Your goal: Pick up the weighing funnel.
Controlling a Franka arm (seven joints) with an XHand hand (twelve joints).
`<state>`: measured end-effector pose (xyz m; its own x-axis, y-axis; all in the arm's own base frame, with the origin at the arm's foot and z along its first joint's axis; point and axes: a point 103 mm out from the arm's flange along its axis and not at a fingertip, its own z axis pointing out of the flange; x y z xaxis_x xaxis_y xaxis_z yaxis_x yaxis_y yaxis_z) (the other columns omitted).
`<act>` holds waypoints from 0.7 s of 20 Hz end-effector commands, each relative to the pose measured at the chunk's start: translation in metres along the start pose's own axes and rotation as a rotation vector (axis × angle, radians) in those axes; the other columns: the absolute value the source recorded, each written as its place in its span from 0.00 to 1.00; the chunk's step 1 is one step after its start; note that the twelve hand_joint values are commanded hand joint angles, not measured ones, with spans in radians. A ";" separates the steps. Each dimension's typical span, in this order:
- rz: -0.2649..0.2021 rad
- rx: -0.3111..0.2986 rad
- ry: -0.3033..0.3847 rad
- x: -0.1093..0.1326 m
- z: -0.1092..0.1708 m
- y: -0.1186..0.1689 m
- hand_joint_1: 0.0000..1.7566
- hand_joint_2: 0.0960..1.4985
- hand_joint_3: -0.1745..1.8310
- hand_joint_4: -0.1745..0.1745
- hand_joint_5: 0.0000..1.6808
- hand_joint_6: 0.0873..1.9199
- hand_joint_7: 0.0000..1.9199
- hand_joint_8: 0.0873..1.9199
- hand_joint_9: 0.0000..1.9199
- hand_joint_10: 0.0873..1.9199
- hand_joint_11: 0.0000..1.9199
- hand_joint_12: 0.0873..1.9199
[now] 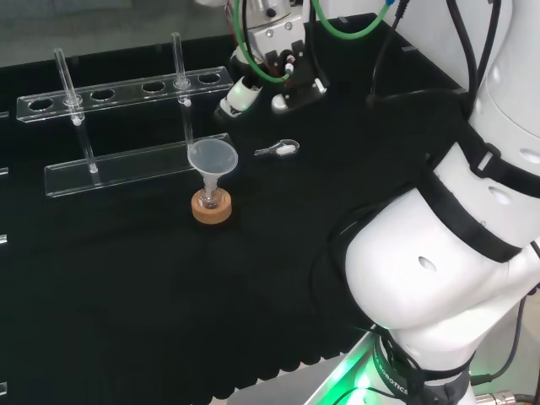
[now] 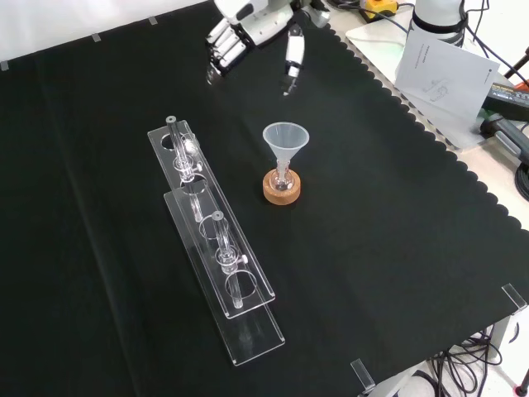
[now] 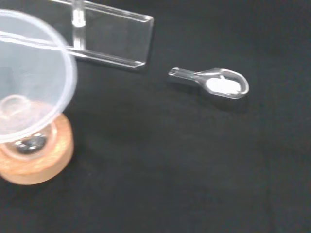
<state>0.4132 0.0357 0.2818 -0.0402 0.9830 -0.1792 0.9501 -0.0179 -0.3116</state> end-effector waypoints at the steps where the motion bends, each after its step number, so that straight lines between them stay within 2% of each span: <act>1: 0.024 0.004 0.034 -0.046 0.007 0.022 0.28 0.47 0.19 0.44 0.17 0.00 0.11 0.32 0.21 0.32 0.13 0.74; 6: 0.042 0.006 0.043 -0.080 0.018 0.044 0.28 0.47 0.19 0.43 0.18 0.00 0.13 0.32 0.23 0.31 0.14 0.73; 9: 0.054 0.026 0.040 -0.097 0.032 0.064 0.34 0.48 0.21 0.43 0.22 0.00 0.18 0.32 0.28 0.29 0.17 0.71; 11: 0.049 0.033 0.036 -0.104 0.044 0.077 0.40 0.47 0.23 0.43 0.26 0.00 0.22 0.31 0.31 0.27 0.18 0.70; 14: 0.017 0.074 0.044 -0.107 0.065 0.098 0.46 0.45 0.27 0.45 0.31 0.00 0.25 0.31 0.34 0.25 0.20 0.69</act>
<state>0.4602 -0.0465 0.2484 0.0077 0.9880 -0.1541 0.9382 -0.0605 -0.3409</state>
